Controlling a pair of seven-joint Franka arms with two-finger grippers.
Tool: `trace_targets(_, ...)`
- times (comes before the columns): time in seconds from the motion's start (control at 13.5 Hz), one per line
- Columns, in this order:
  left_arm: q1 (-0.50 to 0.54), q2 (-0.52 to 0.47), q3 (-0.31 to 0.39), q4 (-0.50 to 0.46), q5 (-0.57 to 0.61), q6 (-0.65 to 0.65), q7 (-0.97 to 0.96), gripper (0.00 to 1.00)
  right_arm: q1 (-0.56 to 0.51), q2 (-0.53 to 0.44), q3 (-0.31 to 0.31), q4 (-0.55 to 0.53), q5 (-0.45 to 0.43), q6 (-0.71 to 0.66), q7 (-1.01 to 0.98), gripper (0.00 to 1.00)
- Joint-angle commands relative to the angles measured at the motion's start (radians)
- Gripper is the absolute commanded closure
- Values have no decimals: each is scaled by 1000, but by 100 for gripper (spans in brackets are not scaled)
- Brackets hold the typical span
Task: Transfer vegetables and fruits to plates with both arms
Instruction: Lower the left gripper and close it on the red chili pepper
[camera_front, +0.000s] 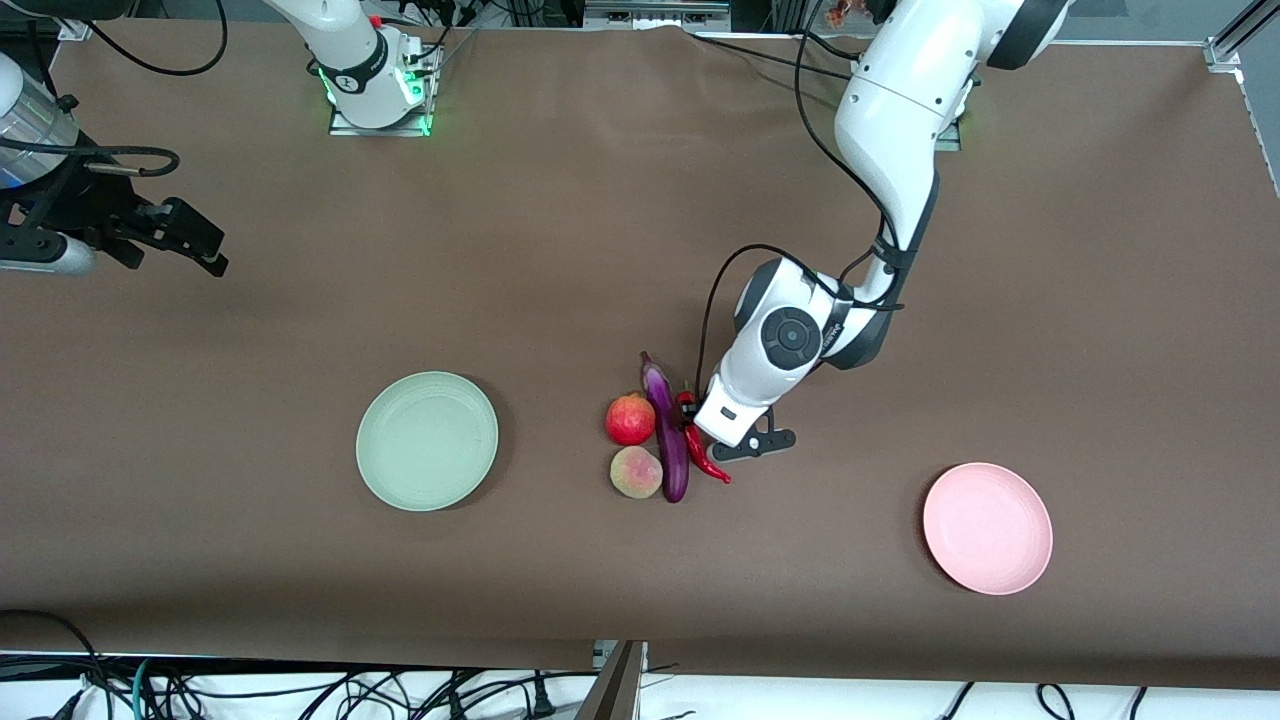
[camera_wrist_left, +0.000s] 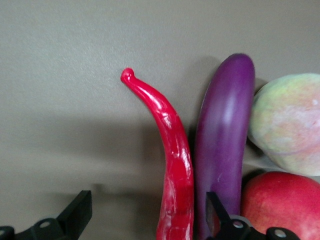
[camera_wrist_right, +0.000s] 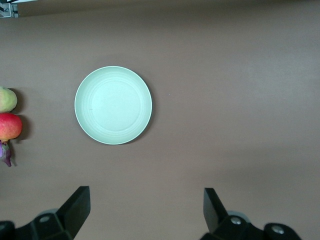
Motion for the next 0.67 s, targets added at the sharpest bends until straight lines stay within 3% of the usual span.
trace_targets(0.0, -28, 27, 21, 24, -1, 29, -3, 0, -7, 8, 5, 22, 3, -17, -19, 0)
trace_targets(0.59, -17, 27, 24, 24, 39, 34, -1, 0, -10, 8, 5, 22, 1, -10, -16, 0)
